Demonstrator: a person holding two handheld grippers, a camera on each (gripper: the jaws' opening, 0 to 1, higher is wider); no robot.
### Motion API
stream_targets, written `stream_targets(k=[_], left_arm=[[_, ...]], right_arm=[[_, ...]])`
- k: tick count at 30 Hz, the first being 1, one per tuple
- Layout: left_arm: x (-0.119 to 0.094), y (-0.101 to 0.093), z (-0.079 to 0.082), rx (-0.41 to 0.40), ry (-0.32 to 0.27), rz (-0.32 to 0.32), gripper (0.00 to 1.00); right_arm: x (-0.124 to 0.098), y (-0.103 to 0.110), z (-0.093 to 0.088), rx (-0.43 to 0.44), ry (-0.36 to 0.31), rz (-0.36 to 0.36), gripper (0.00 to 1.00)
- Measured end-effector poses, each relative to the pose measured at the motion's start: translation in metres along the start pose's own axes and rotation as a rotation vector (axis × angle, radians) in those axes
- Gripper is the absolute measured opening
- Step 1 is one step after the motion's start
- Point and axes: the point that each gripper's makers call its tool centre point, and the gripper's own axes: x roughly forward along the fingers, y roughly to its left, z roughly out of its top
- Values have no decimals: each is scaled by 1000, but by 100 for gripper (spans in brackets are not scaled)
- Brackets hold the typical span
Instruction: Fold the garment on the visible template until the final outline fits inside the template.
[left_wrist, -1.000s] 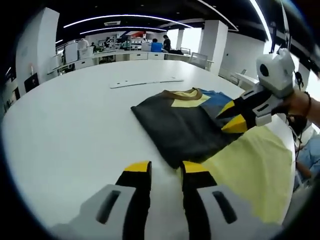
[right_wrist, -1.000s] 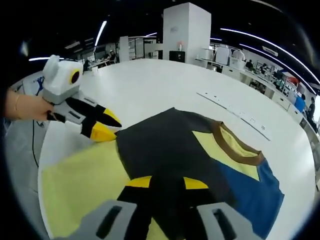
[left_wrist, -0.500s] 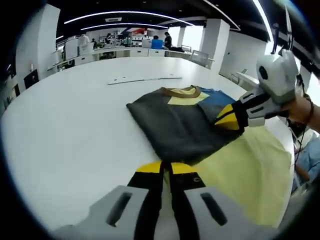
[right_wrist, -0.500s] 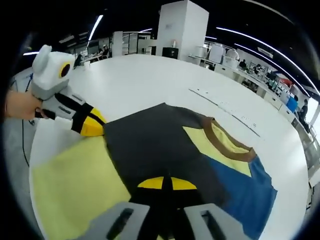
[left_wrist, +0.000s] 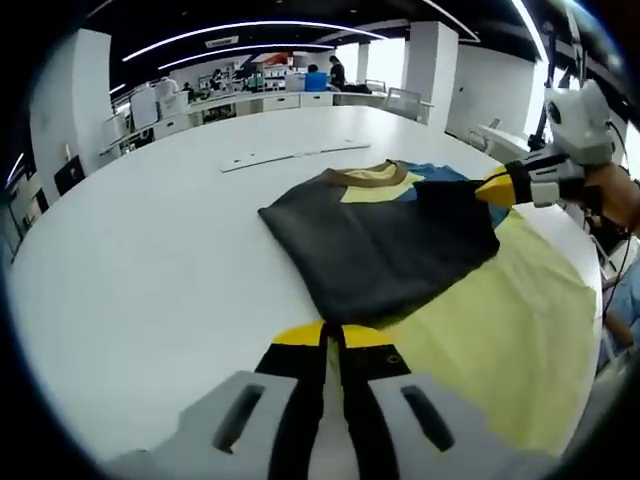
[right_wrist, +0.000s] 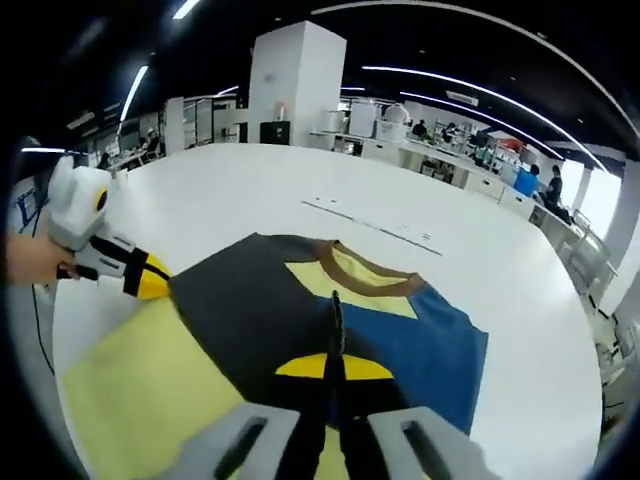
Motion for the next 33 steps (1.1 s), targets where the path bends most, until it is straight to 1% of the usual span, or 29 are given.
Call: stream_targets(k=[2, 3, 4, 6, 9, 11, 15, 18, 21, 24, 28, 33], left_arm=[[0, 0, 0, 3, 3, 5, 1], [0, 0, 0, 3, 4, 6, 1], [0, 0, 0, 5, 6, 7, 1], [0, 0, -1, 7, 10, 9, 1], [0, 0, -1, 12, 12, 10, 1], [0, -1, 0, 8, 6, 4, 1], [0, -1, -1, -3, 6, 7, 1], [-1, 0, -1, -14, 6, 12, 1], [-1, -1, -1, -14, 10, 20, 1], [-1, -1, -1, -11, 12, 24, 1], [-1, -1, -2, -6, 14, 27, 1], [-1, 0, -2, -3, 18, 38, 2]], right_arm=[[-6, -7, -4, 34, -19, -25, 0], [-9, -11, -6, 49, -27, -48, 0], [-12, -17, -13, 59, -17, -72, 0], [-18, -22, -20, 102, -25, -96, 0], [-27, -30, -30, 105, -25, -140, 0], [-31, -34, -40, 118, -4, -164, 0], [-37, -36, -58, 155, 22, -195, 0], [-37, -29, -74, 183, 60, -200, 0], [-38, -25, -83, 213, 83, -202, 0], [-40, -25, -88, 237, 86, -212, 0], [-41, -27, -89, 261, 79, -211, 0], [-43, -31, -91, 266, 84, -214, 5]])
